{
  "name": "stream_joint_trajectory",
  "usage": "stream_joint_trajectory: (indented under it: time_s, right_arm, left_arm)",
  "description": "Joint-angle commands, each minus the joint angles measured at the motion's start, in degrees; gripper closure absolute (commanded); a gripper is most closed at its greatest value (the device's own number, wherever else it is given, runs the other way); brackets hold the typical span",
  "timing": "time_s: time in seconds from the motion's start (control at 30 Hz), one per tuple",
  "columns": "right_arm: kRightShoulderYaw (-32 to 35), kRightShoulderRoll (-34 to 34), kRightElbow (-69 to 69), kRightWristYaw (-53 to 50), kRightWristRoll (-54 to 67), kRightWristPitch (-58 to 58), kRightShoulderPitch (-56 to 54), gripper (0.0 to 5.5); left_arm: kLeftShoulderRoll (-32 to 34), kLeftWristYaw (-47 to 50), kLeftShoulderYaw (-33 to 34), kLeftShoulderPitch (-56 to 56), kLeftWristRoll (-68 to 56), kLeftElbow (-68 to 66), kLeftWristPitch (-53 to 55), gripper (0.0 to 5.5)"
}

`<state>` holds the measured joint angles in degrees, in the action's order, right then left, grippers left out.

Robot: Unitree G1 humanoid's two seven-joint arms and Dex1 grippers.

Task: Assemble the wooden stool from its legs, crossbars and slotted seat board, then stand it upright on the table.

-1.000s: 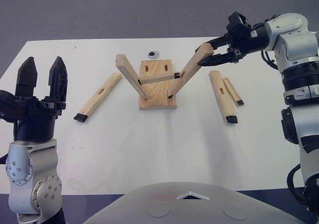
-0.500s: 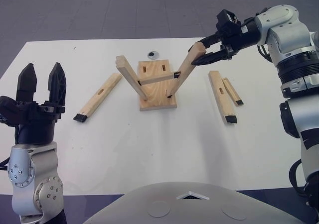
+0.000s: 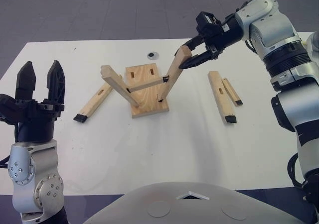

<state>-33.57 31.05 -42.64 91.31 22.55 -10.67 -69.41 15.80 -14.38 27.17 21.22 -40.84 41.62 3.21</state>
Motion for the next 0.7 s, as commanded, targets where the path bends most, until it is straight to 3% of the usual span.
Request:
stream_joint_trajectory:
  time_s: [0.03, 0.33, 0.4, 0.53, 0.7]
  right_arm:
    - [-4.4, -1.7, -0.2, 1.2, -4.5, -1.4, 3.3, 3.48]
    - [-7.3, -3.7, -2.9, 1.2, -9.2, -0.9, -0.1, 3.48]
    - [-8.1, -4.2, -3.5, 1.2, -9.2, -2.6, -1.3, 2.91]
    - [-7.4, -5.7, -4.8, 1.2, -12.4, -2.6, -2.3, 2.91]
    - [-3.3, -7.5, -8.1, -0.3, -17.4, 1.7, -2.3, 1.90]
  left_arm:
    - [0.8, 0.7, -0.3, -1.4, 0.5, 0.1, 0.9, 2.01]
    - [0.5, 1.4, -2.1, -3.7, 1.9, -0.4, 1.3, 2.01]
    - [0.0, 1.9, -2.7, -3.9, 2.5, -0.3, 1.1, 2.01]
    - [-1.0, 2.9, -3.8, -4.5, 3.5, -0.2, 0.6, 2.01]
    - [-1.8, 3.9, -4.9, -5.1, 4.7, -0.1, 0.7, 2.01]
